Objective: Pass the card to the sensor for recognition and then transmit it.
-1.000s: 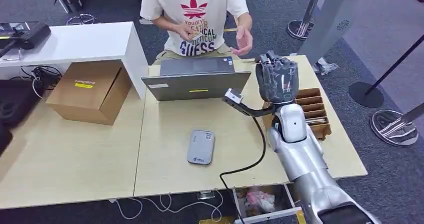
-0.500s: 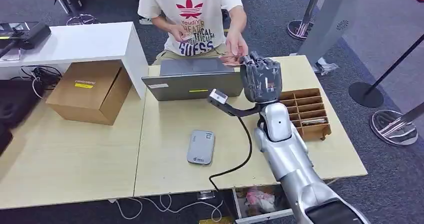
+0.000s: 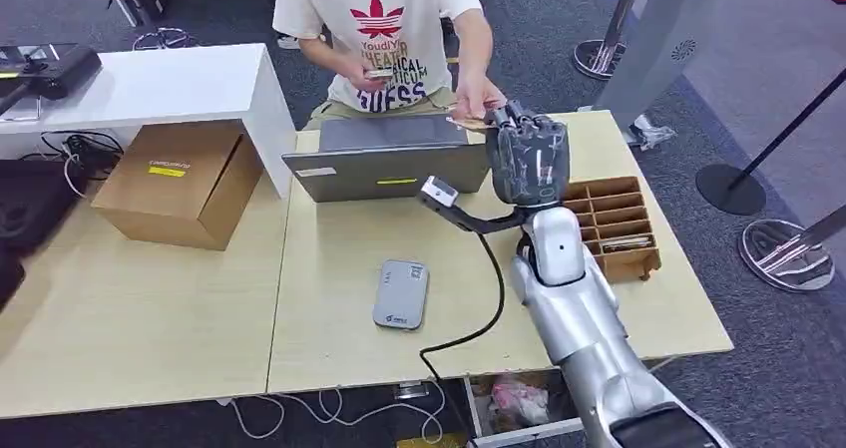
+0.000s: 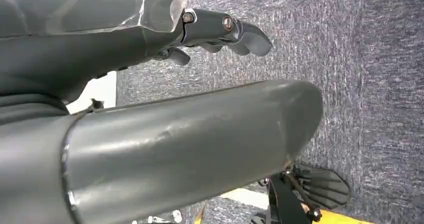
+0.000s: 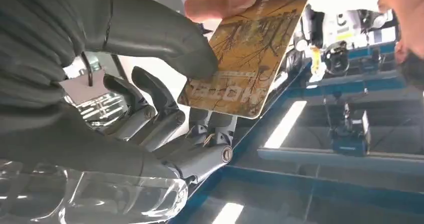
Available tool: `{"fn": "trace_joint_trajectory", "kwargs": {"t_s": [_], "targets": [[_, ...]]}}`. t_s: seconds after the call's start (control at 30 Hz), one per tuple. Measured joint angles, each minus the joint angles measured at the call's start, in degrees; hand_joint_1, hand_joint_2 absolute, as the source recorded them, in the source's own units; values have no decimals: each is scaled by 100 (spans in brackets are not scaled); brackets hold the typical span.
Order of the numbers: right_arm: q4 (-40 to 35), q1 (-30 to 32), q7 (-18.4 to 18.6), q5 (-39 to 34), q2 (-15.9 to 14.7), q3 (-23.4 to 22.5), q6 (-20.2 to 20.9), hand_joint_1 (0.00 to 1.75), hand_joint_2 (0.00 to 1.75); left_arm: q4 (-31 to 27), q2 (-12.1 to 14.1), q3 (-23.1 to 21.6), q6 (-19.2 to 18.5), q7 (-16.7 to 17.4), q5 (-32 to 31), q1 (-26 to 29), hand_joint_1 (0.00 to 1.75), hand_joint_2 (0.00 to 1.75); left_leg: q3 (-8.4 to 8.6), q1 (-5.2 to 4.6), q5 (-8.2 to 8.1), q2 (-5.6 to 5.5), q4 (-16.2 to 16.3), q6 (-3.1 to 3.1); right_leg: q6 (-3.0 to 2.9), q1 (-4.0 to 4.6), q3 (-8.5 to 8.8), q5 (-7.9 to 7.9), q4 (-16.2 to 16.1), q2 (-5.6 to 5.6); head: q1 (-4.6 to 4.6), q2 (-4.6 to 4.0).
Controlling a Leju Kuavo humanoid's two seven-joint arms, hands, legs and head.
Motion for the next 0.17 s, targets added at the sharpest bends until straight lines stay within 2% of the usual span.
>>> {"fn": "trace_joint_trajectory", "kwargs": {"t_s": [0.03, 0.17], "targets": [[-35, 9, 9, 7, 0, -24, 0, 0, 175, 0, 7, 0, 2, 2, -4, 0, 0, 0, 0, 0, 0, 0, 0, 0, 0, 0, 0, 0, 0, 0, 0, 0], [-79, 25, 48, 53, 0, -70, 0, 0, 175, 0, 24, 0, 9, 15, -4, 0, 0, 0, 0, 0, 0, 1, 0, 0, 0, 0, 0, 0, 0, 1, 0, 0]]}}
